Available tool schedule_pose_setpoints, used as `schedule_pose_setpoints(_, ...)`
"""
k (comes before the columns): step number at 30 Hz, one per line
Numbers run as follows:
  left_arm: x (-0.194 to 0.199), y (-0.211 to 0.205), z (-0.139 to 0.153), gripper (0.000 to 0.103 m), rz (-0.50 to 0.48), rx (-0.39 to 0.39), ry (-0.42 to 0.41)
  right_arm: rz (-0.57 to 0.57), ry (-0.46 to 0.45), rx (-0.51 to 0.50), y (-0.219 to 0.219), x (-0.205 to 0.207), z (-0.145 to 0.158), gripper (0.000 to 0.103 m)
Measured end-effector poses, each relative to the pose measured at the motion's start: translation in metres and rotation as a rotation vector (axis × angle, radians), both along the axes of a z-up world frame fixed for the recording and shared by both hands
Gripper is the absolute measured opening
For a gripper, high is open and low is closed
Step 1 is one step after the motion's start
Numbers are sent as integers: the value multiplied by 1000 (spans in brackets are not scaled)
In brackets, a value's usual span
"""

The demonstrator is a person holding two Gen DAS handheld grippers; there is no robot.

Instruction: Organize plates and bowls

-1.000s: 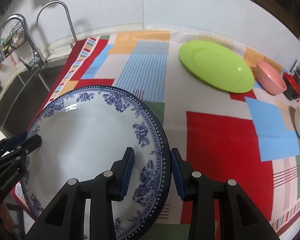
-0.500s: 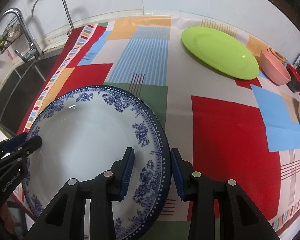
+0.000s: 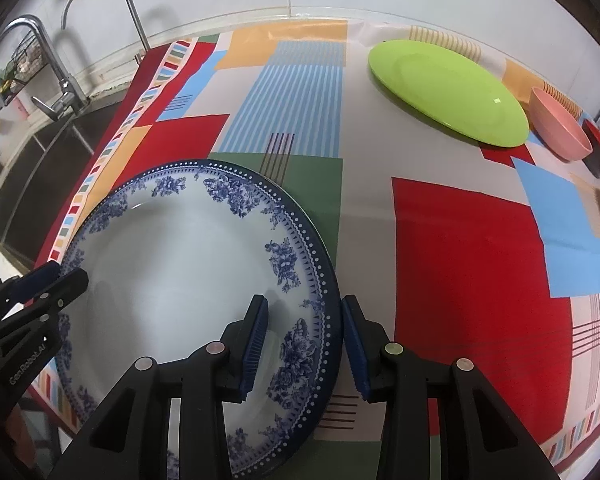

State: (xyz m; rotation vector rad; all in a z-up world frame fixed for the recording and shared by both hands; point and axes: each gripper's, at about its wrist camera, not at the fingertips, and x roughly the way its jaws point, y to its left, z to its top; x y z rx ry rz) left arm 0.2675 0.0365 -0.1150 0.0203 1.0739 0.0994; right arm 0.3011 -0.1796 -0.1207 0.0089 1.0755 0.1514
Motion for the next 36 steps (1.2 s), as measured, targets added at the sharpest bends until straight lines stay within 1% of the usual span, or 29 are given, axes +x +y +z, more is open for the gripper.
schedule_pose_setpoints(1,-1,-1,2,49,-1,4,-8,-2,-6,-4,0,0,1,42)
schedule_pose_setpoints(2,-1,-2,4,49,-4,8,-18,-5,-15,-6,-1,-1,3,48)
schedule_pose_setpoints(3,-1,-4,7,49,-10,14,-29,-11,-23,-3,-2,-2,5,51)
schedule_pose_setpoints(8,1,-15,21,51,-45,-2,-67,-36,-80,-8,-12,-7,18,51)
schedule_pose_setpoints(11,8,-27,30,51,-87,-32,-86,-54,-115,-14,-22,-10,27,51)
schedule_pose_setpoints(13,13,-37,37,51,-108,-33,-107,-67,-134,-12,-30,-11,32,51)
schedule_pose_setpoints(15,20,-50,46,51,-138,-26,-136,-85,-145,-7,-39,-10,37,51)
schedule_pose_setpoints(19,33,-72,59,51,-185,-36,-170,-132,-158,19,-61,-5,42,51)
schedule_pose_setpoints(22,45,-87,64,52,-224,-38,-181,-172,-177,26,-80,0,47,51)
schedule_pose_setpoints(23,48,-93,66,53,-237,-35,-187,-183,-183,29,-85,3,49,51)
schedule_pose_setpoints(24,54,-101,68,57,-251,-27,-196,-192,-191,29,-91,5,51,51)
schedule_pose_setpoints(25,59,-106,69,59,-259,-23,-198,-203,-204,27,-97,7,53,51)
schedule_pose_setpoints(29,72,-125,74,60,-281,-4,-223,-228,-239,3,-118,17,60,51)
schedule_pose_setpoints(34,93,-150,82,66,-305,26,-252,-255,-251,-10,-142,33,60,51)
schedule_pose_setpoints(36,102,-158,85,67,-309,27,-256,-267,-255,-13,-151,40,60,52)
